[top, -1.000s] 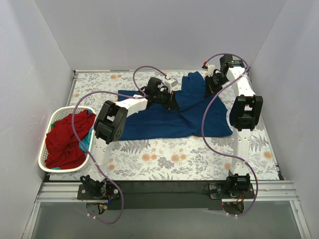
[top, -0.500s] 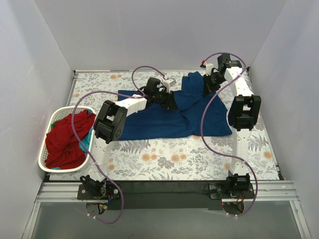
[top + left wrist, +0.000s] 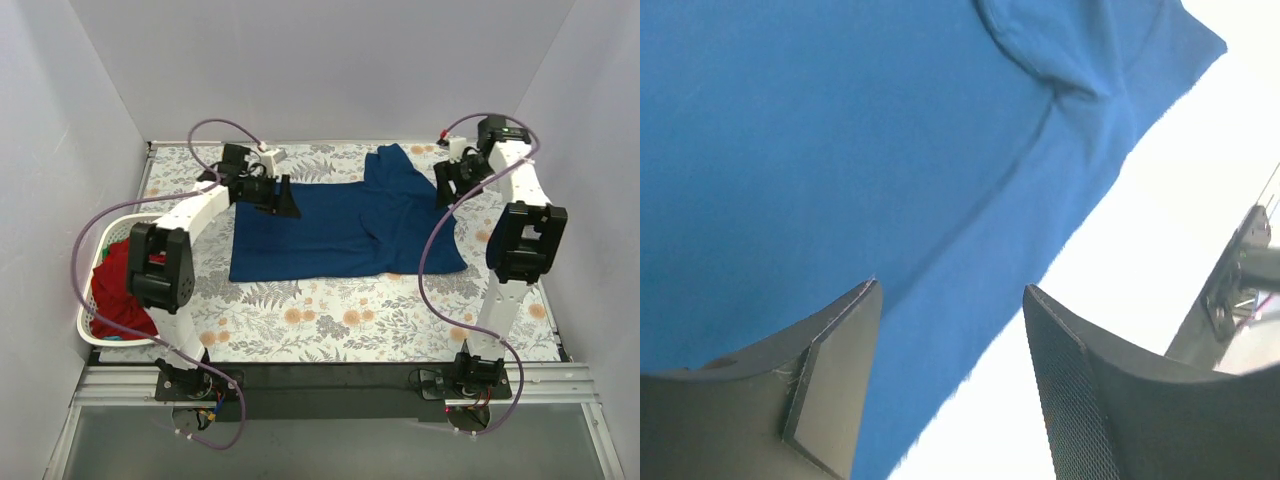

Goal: Fold and stack the t-shirts
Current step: Fold the tshirt

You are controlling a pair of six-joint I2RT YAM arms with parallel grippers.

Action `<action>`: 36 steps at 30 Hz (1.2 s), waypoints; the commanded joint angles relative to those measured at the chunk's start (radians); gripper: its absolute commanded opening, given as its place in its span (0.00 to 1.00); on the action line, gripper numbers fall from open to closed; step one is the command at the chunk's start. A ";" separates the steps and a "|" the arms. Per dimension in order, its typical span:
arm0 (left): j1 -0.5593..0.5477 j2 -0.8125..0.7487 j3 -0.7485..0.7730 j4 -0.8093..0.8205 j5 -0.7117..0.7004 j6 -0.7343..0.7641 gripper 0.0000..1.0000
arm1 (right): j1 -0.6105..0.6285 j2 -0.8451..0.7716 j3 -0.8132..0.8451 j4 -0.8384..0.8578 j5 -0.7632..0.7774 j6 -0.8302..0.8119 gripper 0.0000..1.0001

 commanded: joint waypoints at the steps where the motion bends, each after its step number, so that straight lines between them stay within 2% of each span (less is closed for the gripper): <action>1: 0.036 -0.185 -0.048 -0.283 0.004 0.143 0.58 | -0.055 -0.109 -0.089 -0.099 -0.004 -0.068 0.69; 4: 0.097 -0.239 -0.094 -0.411 -0.020 0.189 0.58 | -0.090 -0.139 -0.196 -0.133 0.012 -0.092 0.64; 9: 0.198 -0.308 -0.164 -0.476 -0.080 0.244 0.58 | -0.106 -0.161 -0.341 -0.134 0.058 -0.122 0.59; 13: 0.222 -0.325 -0.222 -0.505 -0.178 0.277 0.58 | -0.110 -0.144 -0.391 -0.102 0.081 -0.125 0.55; 16: 0.226 -0.322 -0.258 -0.507 -0.198 0.275 0.58 | -0.115 -0.135 -0.405 -0.071 0.114 -0.124 0.54; 28: 0.241 -0.267 -0.284 -0.465 -0.336 0.238 0.58 | -0.113 -0.086 -0.482 -0.019 0.128 -0.119 0.47; 36: 0.243 -0.221 -0.313 -0.456 -0.382 0.231 0.56 | -0.115 -0.086 -0.517 0.010 0.160 -0.139 0.27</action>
